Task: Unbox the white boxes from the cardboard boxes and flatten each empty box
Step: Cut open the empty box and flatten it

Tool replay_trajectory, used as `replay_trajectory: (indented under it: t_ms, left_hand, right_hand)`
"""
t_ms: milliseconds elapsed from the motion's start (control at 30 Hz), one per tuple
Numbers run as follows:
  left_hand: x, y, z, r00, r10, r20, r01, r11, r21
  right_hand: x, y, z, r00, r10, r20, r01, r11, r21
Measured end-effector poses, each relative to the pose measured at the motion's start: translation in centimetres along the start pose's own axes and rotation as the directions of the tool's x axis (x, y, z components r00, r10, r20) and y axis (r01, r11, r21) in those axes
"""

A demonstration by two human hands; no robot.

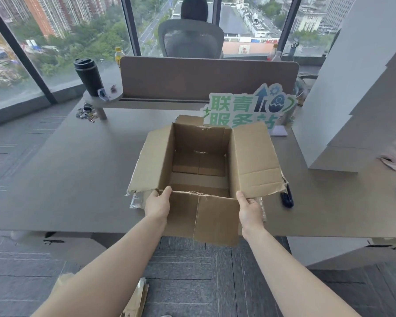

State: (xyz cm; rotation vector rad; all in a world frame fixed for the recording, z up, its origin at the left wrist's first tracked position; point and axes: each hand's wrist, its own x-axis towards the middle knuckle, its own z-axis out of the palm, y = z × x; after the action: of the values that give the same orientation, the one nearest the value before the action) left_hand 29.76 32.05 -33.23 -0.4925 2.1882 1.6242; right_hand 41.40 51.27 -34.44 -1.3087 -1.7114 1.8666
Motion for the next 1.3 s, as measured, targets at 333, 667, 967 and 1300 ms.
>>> replay_trajectory:
  t_ms: [333, 667, 967, 1300]
  left_hand:
    - [0.4, 3.7, -1.8, 0.981, 0.008, 0.196, 0.023, 0.988, -0.153]
    - [-0.3, 7.6, -4.0, 0.879, 0.087, 0.469, 0.079, 0.943, -0.323]
    - [-0.9, 6.8, -6.8, 0.883, 0.079, 0.463, 0.069, 0.953, -0.295]
    - [-1.2, 9.0, -9.5, 0.854, 0.14, 0.501, 0.127, 0.877, -0.463]
  right_hand:
    - [-0.6, -4.8, -0.9, 0.91, -0.409, 0.073, 0.414, 0.879, -0.235]
    - [-4.1, -12.9, -1.5, 0.386, -0.901, 0.196, 0.801, 0.222, -0.556]
    - [-7.0, -16.0, -0.9, 0.195, -0.848, 0.492, 0.802, -0.151, -0.578]
    - [-10.6, -19.7, 1.5, 0.18, -0.798, 0.575, 0.878, -0.134, -0.461]
